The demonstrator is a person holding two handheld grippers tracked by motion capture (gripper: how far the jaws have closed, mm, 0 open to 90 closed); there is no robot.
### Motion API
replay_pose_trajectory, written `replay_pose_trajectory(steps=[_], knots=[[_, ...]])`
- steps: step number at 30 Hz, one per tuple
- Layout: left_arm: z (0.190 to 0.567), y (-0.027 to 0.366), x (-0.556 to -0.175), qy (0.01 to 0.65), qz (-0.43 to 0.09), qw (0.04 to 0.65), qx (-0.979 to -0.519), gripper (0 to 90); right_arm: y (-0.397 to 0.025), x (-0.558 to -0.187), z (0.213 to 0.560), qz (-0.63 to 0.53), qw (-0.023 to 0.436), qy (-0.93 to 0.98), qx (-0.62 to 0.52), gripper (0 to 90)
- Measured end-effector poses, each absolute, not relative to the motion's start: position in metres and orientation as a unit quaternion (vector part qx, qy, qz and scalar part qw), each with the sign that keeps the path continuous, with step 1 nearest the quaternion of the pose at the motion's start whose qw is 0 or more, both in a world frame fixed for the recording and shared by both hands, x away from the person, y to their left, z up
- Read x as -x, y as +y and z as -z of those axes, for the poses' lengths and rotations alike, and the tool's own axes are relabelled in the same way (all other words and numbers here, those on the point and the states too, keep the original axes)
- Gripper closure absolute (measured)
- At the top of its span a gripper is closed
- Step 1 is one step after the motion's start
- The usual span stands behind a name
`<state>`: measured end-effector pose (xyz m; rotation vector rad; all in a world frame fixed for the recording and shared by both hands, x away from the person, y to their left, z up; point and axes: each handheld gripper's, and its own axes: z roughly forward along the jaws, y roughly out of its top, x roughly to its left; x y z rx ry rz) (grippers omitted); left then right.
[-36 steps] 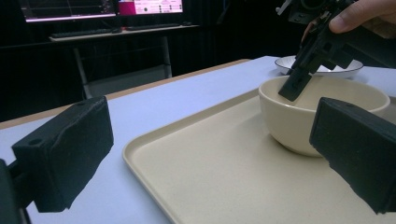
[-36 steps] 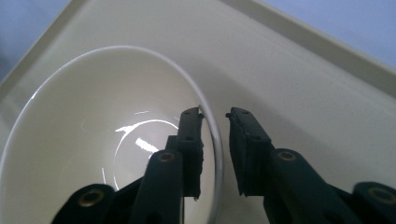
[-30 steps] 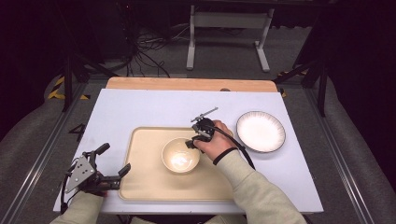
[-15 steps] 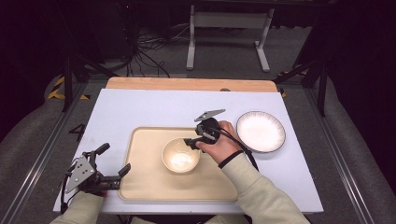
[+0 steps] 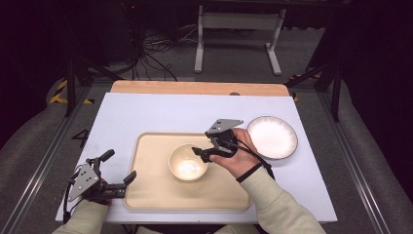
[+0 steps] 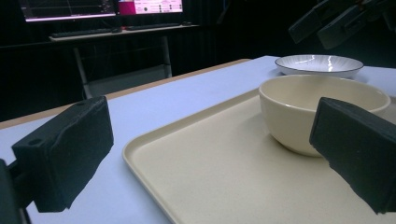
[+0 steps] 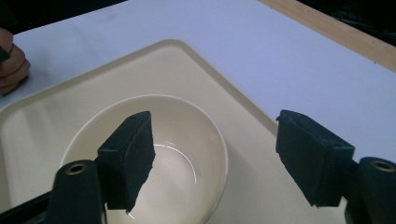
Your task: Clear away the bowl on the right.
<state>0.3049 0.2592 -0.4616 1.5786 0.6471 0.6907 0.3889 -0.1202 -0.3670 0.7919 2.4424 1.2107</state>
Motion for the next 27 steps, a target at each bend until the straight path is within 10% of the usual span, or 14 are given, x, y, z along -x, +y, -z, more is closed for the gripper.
replay_pose_trajectory(steps=[27], knots=[[0.462,0.259,-0.305,0.281,-0.298,0.604,-0.683,0.1,-0.166,-0.372,0.363,-0.513,0.159,0.809,-0.24,27.6]])
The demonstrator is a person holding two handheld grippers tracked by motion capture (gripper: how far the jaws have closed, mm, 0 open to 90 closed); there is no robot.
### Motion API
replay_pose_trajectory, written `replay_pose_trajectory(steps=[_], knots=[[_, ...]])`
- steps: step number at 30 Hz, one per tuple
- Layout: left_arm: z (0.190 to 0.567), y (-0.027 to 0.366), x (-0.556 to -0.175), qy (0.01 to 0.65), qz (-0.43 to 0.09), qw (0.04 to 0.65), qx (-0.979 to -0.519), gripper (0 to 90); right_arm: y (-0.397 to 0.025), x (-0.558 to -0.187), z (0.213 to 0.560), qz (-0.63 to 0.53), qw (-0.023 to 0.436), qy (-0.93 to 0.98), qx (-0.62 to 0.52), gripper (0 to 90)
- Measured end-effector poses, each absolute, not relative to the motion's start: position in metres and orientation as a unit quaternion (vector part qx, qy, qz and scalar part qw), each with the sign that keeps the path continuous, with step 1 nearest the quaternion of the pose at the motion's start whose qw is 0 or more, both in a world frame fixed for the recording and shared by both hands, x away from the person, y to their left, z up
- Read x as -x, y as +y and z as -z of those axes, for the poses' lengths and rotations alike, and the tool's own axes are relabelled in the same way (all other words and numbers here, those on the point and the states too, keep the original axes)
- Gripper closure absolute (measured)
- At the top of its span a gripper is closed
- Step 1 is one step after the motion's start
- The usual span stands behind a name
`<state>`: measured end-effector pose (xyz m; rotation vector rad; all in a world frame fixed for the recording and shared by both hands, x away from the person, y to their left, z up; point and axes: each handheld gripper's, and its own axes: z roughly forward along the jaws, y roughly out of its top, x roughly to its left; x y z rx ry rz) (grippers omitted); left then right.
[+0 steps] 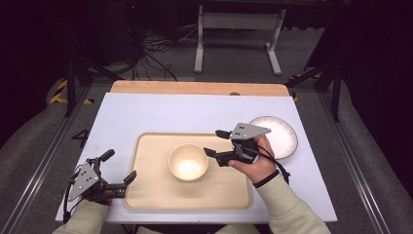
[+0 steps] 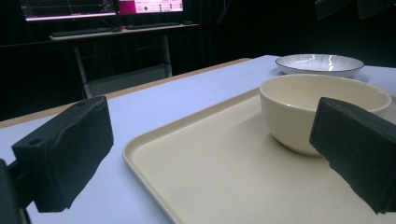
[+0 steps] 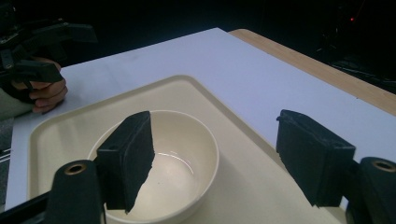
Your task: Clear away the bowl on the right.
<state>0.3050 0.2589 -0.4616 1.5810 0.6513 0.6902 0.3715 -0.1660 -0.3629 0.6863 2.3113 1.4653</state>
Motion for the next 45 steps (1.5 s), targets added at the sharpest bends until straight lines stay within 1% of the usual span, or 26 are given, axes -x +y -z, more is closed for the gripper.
replay_pose_trajectory(steps=[10,18,24,35,37,41,45], knots=[[0.462,0.259,-0.305,0.281,-0.298,0.602,-0.685,0.1,-0.199,-0.366,0.358,-0.526,0.174,0.794,-0.25,26.0],[0.462,0.259,-0.305,0.283,-0.298,0.602,-0.684,0.1,-0.22,-0.36,0.362,-0.523,0.185,0.789,-0.264,25.2],[0.462,0.259,-0.305,0.283,-0.298,0.602,-0.684,0.1,-0.24,-0.355,0.362,-0.528,0.203,0.778,-0.274,25.3],[0.462,0.259,-0.305,0.284,-0.298,0.602,-0.684,0.1,-0.257,-0.348,0.374,-0.519,0.218,0.775,-0.287,23.4],[0.462,0.259,-0.305,0.283,-0.298,0.602,-0.684,0.1,-0.258,-0.346,0.377,-0.519,0.224,0.773,-0.288,23.4],[0.462,0.259,-0.305,0.283,-0.298,0.603,-0.684,0.1,-0.262,-0.34,0.386,-0.524,0.261,0.761,-0.279,23.5],[0.462,0.259,-0.305,0.283,-0.298,0.603,-0.684,0.1,-0.266,-0.335,0.393,-0.535,0.277,0.751,-0.269,23.8]])
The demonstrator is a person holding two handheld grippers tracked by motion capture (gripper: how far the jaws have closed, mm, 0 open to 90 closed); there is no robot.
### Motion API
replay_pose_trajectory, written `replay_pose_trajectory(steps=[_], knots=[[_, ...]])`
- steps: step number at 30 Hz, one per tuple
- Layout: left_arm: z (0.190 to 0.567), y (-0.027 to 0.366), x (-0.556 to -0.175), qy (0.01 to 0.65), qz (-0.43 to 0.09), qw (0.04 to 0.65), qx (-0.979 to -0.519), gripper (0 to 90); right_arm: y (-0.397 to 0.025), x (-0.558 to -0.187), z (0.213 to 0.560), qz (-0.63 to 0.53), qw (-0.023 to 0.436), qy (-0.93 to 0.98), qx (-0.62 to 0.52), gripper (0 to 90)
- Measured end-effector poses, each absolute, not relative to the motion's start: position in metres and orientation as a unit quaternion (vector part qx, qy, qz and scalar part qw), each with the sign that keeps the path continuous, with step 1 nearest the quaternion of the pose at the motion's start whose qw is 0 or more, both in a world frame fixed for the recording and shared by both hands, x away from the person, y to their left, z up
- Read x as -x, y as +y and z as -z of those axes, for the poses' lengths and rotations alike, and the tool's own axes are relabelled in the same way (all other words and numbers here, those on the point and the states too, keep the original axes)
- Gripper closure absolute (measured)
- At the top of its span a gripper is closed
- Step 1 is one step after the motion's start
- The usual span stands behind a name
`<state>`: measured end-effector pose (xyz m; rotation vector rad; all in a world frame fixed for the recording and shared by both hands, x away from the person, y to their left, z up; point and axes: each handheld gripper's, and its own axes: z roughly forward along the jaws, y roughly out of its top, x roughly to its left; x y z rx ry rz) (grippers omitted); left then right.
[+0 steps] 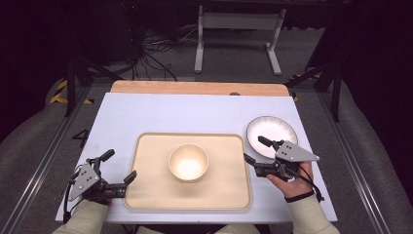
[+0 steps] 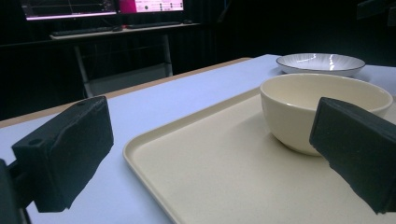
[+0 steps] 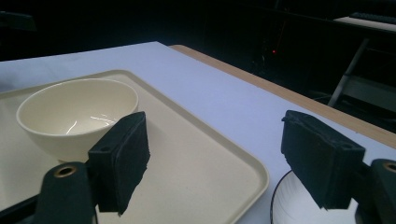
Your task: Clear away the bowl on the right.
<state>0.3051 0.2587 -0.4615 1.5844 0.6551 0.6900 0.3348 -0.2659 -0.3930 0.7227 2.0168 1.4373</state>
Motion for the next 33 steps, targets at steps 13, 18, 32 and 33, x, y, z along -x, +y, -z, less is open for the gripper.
replay_pose_trajectory(steps=[13,18,32,33], knots=[[0.461,0.259,-0.305,0.286,-0.293,0.604,-0.684,0.1,-0.275,-0.325,0.419,-0.536,0.297,0.741,-0.274,24.9],[0.461,0.26,-0.306,0.288,-0.29,0.603,-0.685,0.1,-0.279,-0.322,0.43,-0.532,0.292,0.746,-0.276,24.9],[0.46,0.26,-0.306,0.289,-0.287,0.602,-0.687,0.1,-0.279,-0.322,0.441,-0.534,0.278,0.744,-0.29,24.0],[0.46,0.259,-0.306,0.288,-0.288,0.603,-0.686,0.1,-0.279,-0.322,0.44,-0.536,0.279,0.742,-0.291,23.9]])
